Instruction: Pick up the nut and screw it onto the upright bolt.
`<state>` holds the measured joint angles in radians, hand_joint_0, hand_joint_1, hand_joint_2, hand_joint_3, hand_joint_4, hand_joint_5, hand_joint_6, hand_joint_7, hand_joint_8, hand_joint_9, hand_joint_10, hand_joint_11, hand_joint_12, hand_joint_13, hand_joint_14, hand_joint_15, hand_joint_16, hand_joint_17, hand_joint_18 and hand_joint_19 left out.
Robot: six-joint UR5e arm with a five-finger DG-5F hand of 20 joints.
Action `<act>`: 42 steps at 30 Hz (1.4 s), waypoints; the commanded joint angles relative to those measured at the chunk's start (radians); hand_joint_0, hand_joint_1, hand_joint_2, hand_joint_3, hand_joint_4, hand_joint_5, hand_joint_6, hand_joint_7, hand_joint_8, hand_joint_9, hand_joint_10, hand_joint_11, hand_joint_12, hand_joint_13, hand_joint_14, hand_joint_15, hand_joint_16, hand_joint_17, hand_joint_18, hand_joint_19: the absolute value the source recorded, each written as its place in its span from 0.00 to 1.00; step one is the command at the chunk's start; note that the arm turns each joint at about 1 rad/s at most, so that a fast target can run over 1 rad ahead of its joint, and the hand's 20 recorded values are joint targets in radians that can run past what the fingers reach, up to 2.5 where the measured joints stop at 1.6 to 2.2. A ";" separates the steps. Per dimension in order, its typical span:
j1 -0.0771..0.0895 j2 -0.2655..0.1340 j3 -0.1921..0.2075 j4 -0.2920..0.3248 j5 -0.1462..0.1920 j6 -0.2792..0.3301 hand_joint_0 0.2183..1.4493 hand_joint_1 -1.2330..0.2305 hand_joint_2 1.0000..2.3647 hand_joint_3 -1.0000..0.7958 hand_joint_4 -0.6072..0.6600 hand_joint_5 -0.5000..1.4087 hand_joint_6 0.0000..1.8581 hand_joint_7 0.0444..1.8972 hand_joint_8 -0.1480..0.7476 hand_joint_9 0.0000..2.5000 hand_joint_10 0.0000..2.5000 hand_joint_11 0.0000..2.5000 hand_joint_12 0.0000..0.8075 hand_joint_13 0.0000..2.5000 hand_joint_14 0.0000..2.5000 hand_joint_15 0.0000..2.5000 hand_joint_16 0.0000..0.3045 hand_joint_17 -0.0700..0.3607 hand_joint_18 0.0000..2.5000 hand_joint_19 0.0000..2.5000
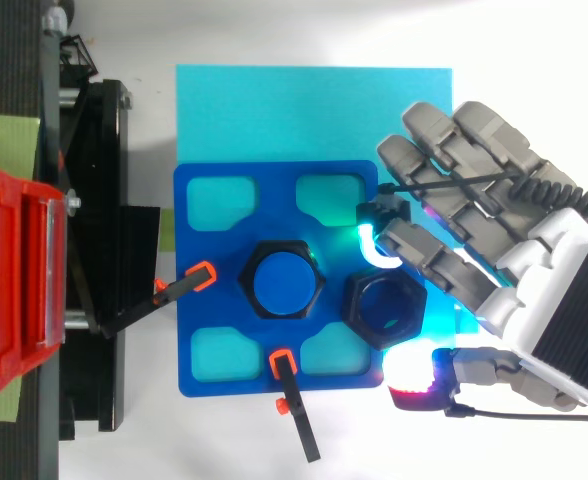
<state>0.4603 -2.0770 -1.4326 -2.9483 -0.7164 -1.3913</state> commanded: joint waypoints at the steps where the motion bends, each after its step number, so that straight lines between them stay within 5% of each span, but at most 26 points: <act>1: 0.000 0.000 0.000 0.000 0.000 0.000 0.21 0.33 0.00 0.28 0.74 0.15 0.27 0.58 0.49 0.05 0.00 0.00 0.53 0.00 0.00 0.00 0.20 0.48 0.00 0.00; 30: -0.005 0.002 0.001 -0.051 -0.003 0.009 0.26 0.39 0.00 0.28 0.75 0.18 0.27 0.67 0.52 0.16 0.00 0.00 0.51 0.06 0.00 0.00 0.18 0.44 0.03 0.00; 42: -0.014 0.002 0.115 -0.235 -0.029 0.061 0.26 0.39 0.00 0.28 0.75 0.18 0.27 0.67 0.52 0.16 0.00 0.00 0.50 0.07 0.00 0.00 0.18 0.44 0.03 0.00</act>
<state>0.4507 -2.0750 -1.3496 -3.1277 -0.7380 -1.3495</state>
